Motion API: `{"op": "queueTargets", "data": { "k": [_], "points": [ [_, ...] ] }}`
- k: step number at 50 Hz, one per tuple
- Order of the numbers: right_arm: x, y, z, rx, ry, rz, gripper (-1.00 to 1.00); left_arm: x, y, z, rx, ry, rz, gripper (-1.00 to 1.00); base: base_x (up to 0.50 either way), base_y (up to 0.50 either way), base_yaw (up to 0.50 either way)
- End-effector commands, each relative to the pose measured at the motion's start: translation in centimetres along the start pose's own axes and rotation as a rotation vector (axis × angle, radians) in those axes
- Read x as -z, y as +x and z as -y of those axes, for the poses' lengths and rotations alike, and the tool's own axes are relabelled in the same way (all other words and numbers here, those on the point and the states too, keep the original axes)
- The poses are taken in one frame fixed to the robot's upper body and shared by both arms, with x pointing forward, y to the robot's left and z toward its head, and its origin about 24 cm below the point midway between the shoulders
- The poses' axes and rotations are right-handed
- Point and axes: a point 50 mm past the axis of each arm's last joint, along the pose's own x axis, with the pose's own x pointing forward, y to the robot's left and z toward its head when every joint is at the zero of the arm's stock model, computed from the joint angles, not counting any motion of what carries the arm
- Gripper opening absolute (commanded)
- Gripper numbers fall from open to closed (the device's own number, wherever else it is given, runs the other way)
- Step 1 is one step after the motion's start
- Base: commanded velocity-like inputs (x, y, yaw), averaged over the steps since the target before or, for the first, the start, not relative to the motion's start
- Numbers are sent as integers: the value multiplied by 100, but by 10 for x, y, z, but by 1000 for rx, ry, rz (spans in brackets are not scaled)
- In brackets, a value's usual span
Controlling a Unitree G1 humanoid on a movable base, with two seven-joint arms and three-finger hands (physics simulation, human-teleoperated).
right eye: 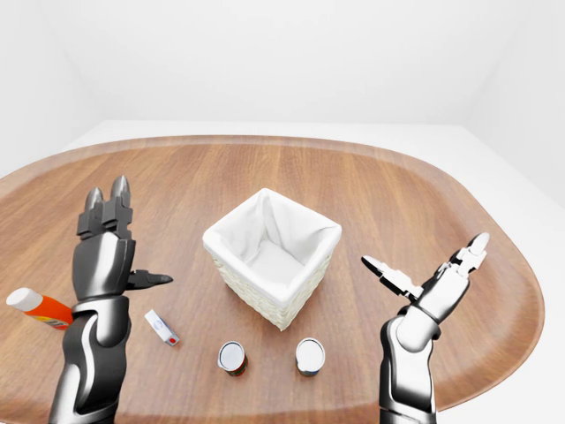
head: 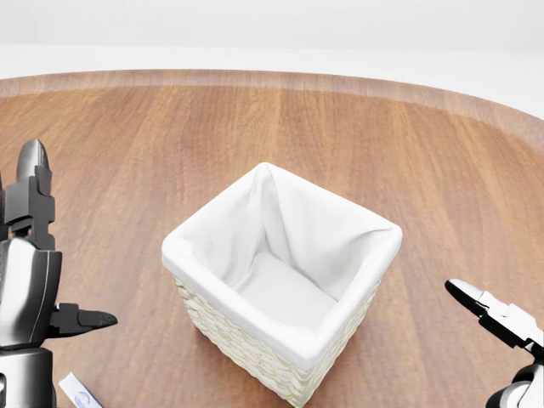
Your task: Pick up the alphabet soup and the cream cheese box, and put them in the basket.
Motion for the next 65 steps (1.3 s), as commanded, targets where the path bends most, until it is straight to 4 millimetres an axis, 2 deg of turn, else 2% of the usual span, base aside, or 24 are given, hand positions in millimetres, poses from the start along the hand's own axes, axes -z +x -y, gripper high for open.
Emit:
{"op": "queueTargets", "data": {
  "k": [1, 16, 24, 33, 55, 65],
  "points": [
    [2, 0, -1, -3, -9, -5, 100, -4, 1, -7, -9, 281, 36, 100, 0, 0, 0],
    [1, 0, 0, 1, -12, 1, 100, -1, -1, -8, -13, 593, 46, 100, 0, 0, 0],
    [0, 1, 1, 4, -17, -3, 100, -2, -1, -11, -43, 672, 51, 100, 0, 0, 0],
    [0, 2, 0, 2, -28, -9, 100, 0, 2, -16, -48, 612, 24, 100, 0, 0, 0],
    [0, 2, 0, 1, -32, -8, 100, 0, 2, -16, -44, 611, 26, 100, 0, 0, 0],
    [0, 1, 1, 4, -26, -5, 100, 8, -29, -29, -63, 606, -16, 100, 0, 0, 0]
  ]
}}
